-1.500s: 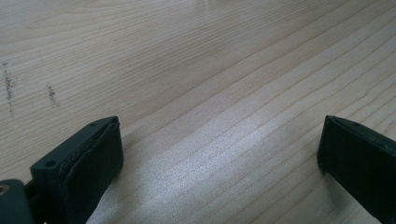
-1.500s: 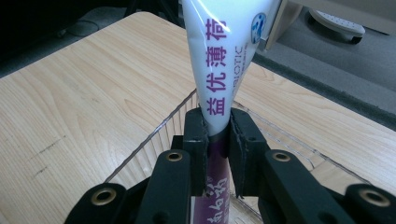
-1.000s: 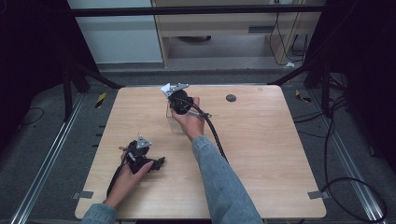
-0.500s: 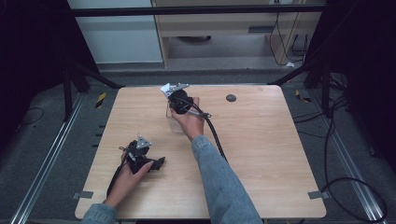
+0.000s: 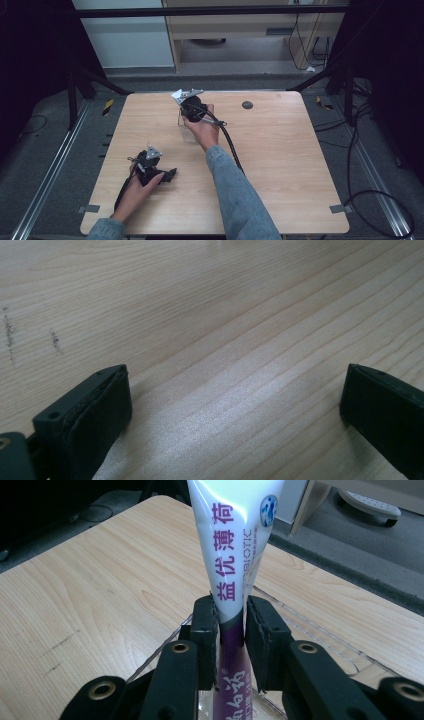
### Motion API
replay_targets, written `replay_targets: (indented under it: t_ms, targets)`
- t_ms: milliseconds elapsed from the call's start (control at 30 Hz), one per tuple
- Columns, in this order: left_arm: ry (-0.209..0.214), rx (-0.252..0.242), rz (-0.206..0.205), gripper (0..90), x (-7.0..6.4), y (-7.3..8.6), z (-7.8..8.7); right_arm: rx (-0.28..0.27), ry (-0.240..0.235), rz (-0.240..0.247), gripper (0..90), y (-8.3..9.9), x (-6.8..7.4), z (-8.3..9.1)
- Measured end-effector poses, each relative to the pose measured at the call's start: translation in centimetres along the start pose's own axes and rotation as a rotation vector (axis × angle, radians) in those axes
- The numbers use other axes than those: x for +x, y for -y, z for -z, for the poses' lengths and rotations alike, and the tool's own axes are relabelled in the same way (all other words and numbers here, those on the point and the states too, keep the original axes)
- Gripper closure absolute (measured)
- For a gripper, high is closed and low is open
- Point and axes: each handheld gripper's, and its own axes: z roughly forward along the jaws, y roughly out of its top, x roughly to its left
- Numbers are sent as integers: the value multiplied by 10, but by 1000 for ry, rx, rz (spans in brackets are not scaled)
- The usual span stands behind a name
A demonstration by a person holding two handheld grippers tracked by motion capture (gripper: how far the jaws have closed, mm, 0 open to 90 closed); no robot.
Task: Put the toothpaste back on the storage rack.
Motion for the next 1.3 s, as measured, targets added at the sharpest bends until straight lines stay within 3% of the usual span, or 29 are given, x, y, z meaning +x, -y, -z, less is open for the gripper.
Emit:
replay_targets:
  t_ms: [1000, 1300]
  targets:
    - [0, 0, 0, 0, 0, 0, 0, -15, -5, 2, 701, 4, -2, 28]
    - [0, 0, 0, 0, 0, 0, 0, -21, -3, -28, 611, 10, -10, 44]
